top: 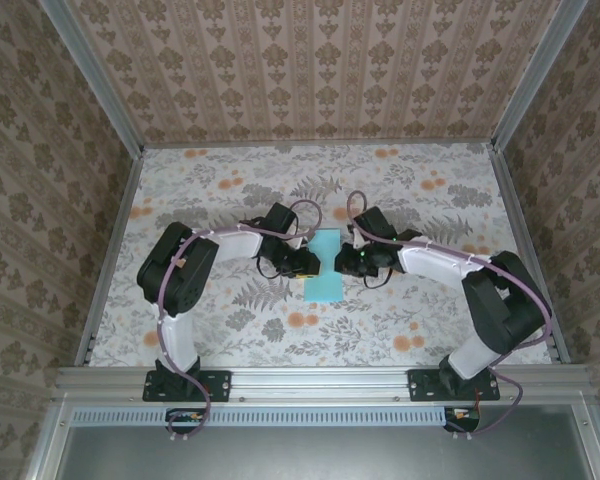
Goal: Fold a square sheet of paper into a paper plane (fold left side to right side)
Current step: Hold the square sheet of paper at the center of the table, then first fold the square sheet of paper in half at the center of the table.
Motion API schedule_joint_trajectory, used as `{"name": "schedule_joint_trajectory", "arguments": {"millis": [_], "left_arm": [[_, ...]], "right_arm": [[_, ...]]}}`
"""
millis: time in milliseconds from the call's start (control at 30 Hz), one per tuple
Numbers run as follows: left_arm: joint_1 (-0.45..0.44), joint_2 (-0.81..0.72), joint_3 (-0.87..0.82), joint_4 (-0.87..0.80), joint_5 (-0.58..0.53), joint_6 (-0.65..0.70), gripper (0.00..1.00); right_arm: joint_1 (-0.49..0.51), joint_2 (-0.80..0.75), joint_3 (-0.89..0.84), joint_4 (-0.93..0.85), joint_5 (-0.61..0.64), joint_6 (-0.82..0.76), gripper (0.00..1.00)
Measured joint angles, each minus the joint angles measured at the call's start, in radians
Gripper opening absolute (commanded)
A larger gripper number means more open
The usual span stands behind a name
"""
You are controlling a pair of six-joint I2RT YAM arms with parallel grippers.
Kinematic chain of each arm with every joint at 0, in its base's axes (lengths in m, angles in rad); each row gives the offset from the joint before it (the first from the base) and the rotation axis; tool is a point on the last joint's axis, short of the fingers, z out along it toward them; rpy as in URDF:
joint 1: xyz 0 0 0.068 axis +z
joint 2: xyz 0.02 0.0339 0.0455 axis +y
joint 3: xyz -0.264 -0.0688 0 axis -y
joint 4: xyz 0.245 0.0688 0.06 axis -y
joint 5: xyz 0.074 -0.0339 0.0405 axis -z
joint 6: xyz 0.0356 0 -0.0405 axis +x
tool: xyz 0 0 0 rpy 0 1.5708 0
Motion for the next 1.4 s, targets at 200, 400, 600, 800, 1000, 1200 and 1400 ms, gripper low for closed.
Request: {"name": "schedule_joint_trajectory", "arguments": {"millis": [200,400,600,800,1000,1200,1400], "left_arm": [[-0.005,-0.004,0.0,0.0,-0.01,-0.006,0.3],[-0.005,-0.006,0.0,-0.001,-0.01,-0.009,0.32],[-0.005,-0.008,0.023,-0.017,-0.013,-0.01,0.33],[0.0,-0.007,0.085,-0.022,-0.013,-0.01,0.29],[0.01,0.013,0.095,-0.005,-0.013,-0.01,0.25],[0.022,0.046,0.095,0.007,-0.014,-0.01,0.22],[0.046,0.057,0.095,0.034,-0.021,-0.011,0.2]], "right_arm": [[0.031,0.085,-0.001,0.008,-0.002,0.016,0.11],[0.034,0.114,0.005,-0.016,0.008,0.018,0.11],[0.034,0.126,0.022,-0.041,0.01,0.003,0.11],[0.035,0.132,0.039,-0.068,0.024,-0.013,0.09],[0.037,0.137,0.051,-0.086,0.032,-0.027,0.07],[0.039,0.141,0.058,-0.096,0.038,-0.031,0.07],[0.039,0.146,0.065,-0.104,0.039,-0.042,0.07]]}}
